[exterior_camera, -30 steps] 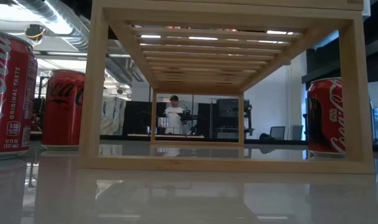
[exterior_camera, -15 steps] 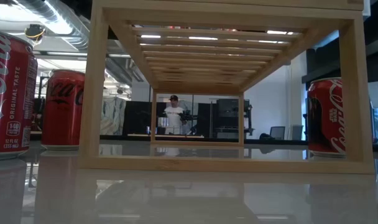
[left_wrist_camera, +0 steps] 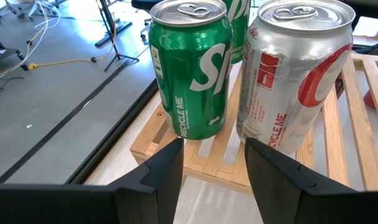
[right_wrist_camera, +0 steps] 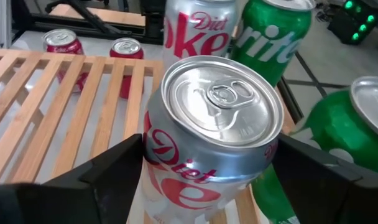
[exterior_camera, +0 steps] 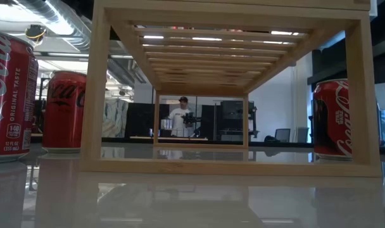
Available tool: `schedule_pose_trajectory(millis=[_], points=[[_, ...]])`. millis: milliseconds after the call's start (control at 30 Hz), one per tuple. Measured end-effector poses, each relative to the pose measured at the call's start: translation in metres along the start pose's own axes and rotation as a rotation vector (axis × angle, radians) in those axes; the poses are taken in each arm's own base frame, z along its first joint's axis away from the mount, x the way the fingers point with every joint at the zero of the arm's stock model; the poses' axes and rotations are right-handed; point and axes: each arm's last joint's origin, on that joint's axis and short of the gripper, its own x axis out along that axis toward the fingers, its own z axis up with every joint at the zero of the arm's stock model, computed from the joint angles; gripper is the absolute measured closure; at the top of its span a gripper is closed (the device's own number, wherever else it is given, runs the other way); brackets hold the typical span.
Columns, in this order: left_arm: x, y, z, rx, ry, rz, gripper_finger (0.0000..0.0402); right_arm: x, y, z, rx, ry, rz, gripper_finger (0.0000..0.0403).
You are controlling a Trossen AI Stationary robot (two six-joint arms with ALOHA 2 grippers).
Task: Place canned beverage on shelf
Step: Put the red and silver soda can on the shelf aligned with the red and silver soda can
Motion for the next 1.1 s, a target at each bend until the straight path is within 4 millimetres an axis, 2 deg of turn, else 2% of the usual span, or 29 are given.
schedule_pose_trajectory(millis=[300,567,833,1100], points=[[0.0,0.0,0.0,0.0,0.0,0.0,0.0239,0.0001,0.0003,0.0001,-0.087,-0.004,0.012,0.0127],[-0.0001,0.0,0.0,0.0,0.0,0.0,0.0239,0.0001,0.0,0.0001,-0.123,-0.002,0.003,0.0105],[0.0,0.0,0.0,-0.001,0.0,0.0,0.0239,0.0002,-0.0003,-0.0002,-0.122,0.004,-0.013,0.0105],[-0.0001,0.0,0.0,0.0,0.0,0.0,0.0239,0.0002,-0.0006,-0.0003,-0.121,0.007,-0.023,0.0086]])
